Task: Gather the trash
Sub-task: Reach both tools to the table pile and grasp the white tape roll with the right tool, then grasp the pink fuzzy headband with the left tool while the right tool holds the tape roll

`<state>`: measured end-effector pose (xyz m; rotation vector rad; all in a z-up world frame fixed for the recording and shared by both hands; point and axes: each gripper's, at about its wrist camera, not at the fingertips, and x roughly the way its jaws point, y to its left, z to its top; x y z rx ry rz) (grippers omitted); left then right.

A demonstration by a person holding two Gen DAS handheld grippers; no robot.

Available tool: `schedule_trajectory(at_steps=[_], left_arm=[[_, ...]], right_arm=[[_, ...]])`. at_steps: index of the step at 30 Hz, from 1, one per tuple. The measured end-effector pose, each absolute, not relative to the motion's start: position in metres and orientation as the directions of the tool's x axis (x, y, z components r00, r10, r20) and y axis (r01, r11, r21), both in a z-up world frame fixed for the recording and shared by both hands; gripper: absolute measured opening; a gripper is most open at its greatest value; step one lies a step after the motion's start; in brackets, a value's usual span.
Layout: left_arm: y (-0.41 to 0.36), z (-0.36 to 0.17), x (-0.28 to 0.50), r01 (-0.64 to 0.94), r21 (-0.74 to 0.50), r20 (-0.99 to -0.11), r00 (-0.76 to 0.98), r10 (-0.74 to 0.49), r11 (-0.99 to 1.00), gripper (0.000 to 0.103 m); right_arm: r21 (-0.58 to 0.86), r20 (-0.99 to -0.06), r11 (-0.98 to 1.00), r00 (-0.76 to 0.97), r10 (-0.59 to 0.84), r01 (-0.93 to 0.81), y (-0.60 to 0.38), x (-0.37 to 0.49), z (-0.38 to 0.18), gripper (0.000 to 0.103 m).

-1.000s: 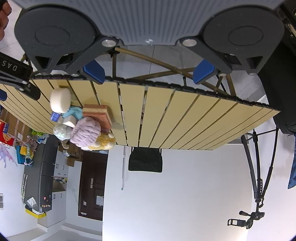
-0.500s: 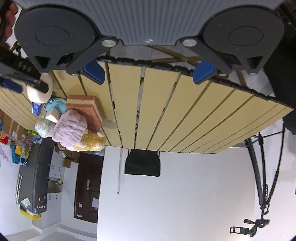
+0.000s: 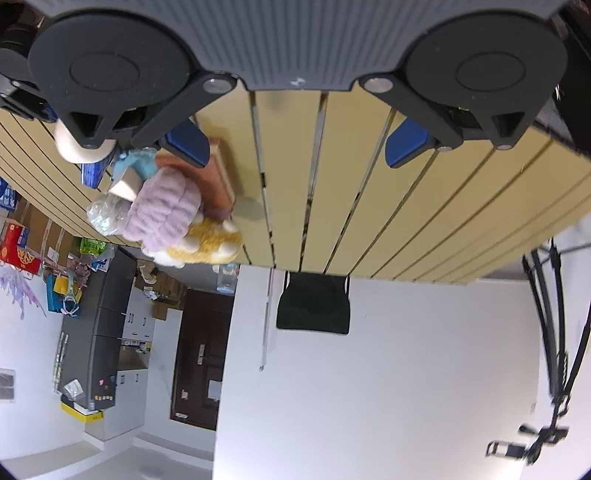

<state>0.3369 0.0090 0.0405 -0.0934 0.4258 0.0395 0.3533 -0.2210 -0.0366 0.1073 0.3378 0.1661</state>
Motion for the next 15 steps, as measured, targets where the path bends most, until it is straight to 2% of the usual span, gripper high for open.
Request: schedule_trajectory(at_steps=[15], left_arm=[[-0.051, 0.050, 0.381, 0.070, -0.043, -0.377, 0.923, -0.081, 0.997, 0.103]], right_arm=[[0.172, -0.278, 0.984, 0.955, 0.101, -0.054, -0.277, 0.350, -0.026, 0.029]])
